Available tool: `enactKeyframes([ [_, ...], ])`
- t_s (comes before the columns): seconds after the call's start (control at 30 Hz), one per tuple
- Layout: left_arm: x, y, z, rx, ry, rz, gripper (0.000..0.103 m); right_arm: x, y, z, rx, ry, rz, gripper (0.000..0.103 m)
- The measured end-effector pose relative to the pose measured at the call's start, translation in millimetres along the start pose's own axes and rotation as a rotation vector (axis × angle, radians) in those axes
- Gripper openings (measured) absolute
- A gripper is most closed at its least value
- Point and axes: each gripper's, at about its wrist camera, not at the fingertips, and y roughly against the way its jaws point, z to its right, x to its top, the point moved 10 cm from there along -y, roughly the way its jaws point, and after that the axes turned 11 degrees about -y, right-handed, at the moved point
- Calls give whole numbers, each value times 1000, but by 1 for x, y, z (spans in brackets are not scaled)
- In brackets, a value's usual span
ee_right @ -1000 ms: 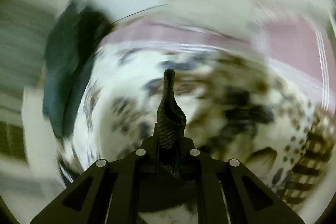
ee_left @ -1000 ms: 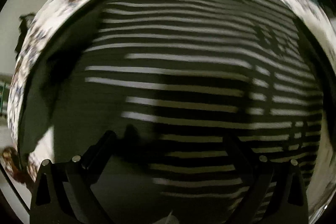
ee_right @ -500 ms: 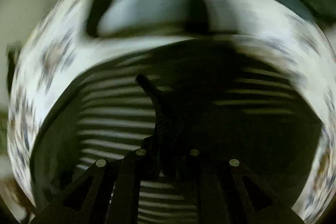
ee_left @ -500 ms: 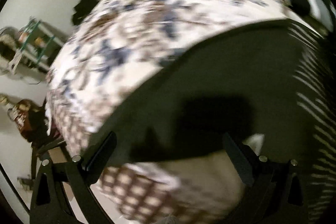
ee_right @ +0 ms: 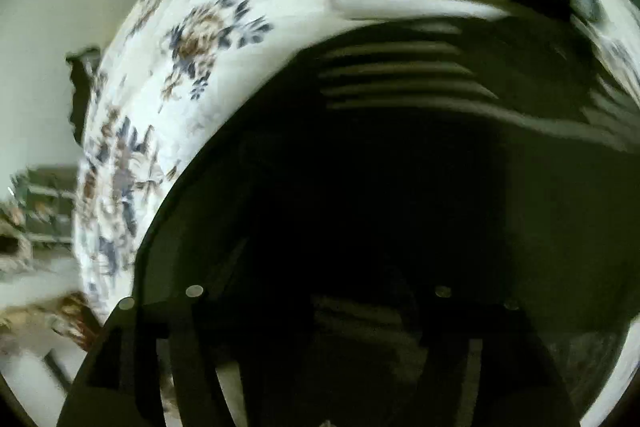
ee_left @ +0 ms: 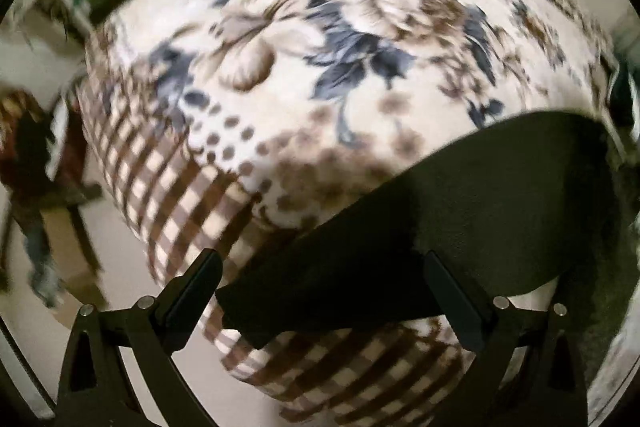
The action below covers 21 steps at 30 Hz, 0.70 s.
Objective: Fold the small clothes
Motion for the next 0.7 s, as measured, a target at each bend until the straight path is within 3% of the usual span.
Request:
enactKeyframes([
  [0.1,-2,-11,4,-88,38,-23,102,-15,11,47,-56,-71,-19,66],
  [0.13,-2,-15,7,-83,16,-31,102,-30,9,66,-82,-104,-38,66],
  [0.17,-1,-17,15,-83,-20,-32,100,-20,-3,72,-97,-125,-60,66],
  [0.23,0,-22,28,-60,-102,-30,85,-29,-11,88,-130,-144,-92,66],
  [0.27,-1,-29,32,-18,-164,-54,63,-38,-15,95,-143,-144,-104,66],
  [0.3,0,-34,31,24,-201,-72,53,-46,-18,100,-156,-142,-112,66],
  [0.33,6,-39,22,73,-220,-73,55,-51,-19,103,-162,-142,-114,66],
  [0.43,27,-38,-2,12,-115,-39,57,-67,-20,92,-131,-130,-119,66],
  [0.53,40,-20,-39,24,-6,20,56,-80,-19,75,-116,-75,-130,66],
  [0.6,36,-12,-52,-59,78,32,59,-91,-16,69,-111,-37,-138,66],
  [0.67,27,-11,-56,-133,120,34,72,-98,-11,67,-107,-21,-147,66],
  [0.7,19,-15,-57,-156,132,23,74,-102,-8,69,-103,-20,-151,66],
])
